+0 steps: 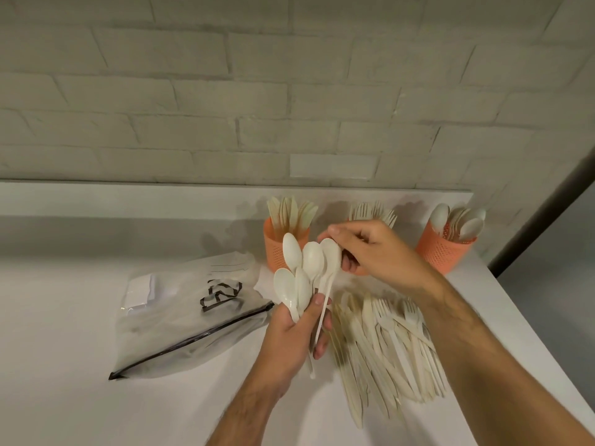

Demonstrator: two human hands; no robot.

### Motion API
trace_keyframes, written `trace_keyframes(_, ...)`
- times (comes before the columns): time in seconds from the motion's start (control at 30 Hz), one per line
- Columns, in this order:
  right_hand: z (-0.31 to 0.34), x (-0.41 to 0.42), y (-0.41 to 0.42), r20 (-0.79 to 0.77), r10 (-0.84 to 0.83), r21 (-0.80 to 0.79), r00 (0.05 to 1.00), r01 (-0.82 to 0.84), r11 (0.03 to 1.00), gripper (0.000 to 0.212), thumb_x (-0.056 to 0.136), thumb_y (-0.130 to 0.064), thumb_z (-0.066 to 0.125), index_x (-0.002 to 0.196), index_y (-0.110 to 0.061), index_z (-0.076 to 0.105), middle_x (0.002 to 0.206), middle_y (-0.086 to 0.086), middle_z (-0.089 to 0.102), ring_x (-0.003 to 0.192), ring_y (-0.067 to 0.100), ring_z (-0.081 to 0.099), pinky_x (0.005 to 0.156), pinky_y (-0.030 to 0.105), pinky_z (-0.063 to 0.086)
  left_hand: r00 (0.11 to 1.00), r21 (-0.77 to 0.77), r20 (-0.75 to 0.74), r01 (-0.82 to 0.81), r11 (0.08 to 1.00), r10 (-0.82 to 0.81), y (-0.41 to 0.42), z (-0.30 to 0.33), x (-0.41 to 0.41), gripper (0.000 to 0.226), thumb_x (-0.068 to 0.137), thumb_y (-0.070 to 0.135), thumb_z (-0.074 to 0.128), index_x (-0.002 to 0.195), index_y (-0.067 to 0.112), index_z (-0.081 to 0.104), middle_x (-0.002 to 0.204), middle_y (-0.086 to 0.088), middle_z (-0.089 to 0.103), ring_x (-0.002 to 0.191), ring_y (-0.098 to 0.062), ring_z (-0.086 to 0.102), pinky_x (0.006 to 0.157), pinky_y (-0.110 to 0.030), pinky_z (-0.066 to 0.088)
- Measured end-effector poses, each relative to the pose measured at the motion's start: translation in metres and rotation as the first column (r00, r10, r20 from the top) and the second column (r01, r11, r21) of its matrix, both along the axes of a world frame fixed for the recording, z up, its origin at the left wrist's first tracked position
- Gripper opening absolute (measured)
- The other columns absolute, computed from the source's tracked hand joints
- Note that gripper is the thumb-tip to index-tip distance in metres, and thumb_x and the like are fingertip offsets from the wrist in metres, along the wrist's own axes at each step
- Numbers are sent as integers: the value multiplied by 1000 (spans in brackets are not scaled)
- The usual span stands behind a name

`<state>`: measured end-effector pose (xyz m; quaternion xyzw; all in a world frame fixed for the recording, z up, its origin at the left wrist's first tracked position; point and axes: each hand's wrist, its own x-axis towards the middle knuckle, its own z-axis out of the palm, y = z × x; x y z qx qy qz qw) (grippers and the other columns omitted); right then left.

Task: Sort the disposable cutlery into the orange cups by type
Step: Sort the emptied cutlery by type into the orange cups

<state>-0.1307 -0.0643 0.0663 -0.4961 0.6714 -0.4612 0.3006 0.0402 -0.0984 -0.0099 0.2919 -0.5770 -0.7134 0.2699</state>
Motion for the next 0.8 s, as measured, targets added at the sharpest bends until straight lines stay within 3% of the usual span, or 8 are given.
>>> trace_keyframes(0.07,0,3,2,-16,50,20,999,-49,999,23,98,-32,60,106,-17,76,73,-2,67,63,7,58,64,24,52,1000,4,7,11,1000,-11,-1,0,2,32,100,31,50,93,1,60,71,-9,57,46,-20,42,48,-29,38)
trace_keyframes(0.2,-3,8,4,-94,25,32,995,-22,999,19,95,-20,67,111,-26,75,84,-2,72,64,8,63,71,29,57,998,31,15,52,998,-53,-1,3,6,25,101,28,49,96,8,62,71,-8,60,48,-22,50,48,-28,43)
trace_keyframes(0.3,-2,12,5,-100,39,26,994,-36,999,20,94,-24,68,111,-31,74,92,-1,74,74,15,69,73,31,60,997,56,17,73,996,-74,0,2,6,25,100,29,49,98,9,64,72,-10,62,51,-26,54,50,-29,46)
trace_keyframes(0.4,-3,14,4,-99,40,35,994,-36,999,18,86,-33,77,103,-29,73,93,-8,74,85,13,71,79,35,61,995,64,21,92,994,-94,0,2,7,24,100,31,50,100,13,65,74,-10,64,53,-27,58,52,-31,49)
trace_keyframes(0.53,-8,12,3,-89,6,50,996,-2,999,15,86,-29,77,98,-24,70,91,-1,74,84,26,71,75,42,59,998,96,-44,53,994,-49,3,4,4,22,100,28,51,104,13,66,85,-12,71,60,-28,65,60,-37,56)
trace_keyframes(0.67,-9,7,9,11,137,73,991,-137,988,16,89,-18,74,105,-16,70,97,2,74,88,17,72,79,30,58,996,166,-94,11,986,5,2,4,4,29,97,30,52,111,8,66,92,-18,74,72,-34,71,67,-43,59)
trace_keyframes(0.8,-8,3,14,96,196,10,976,-198,980,22,87,-11,74,108,-11,69,97,-2,72,92,12,69,82,23,54,983,162,-133,146,976,-125,0,6,7,29,98,26,51,118,9,63,105,-20,72,89,-41,71,78,-49,58)
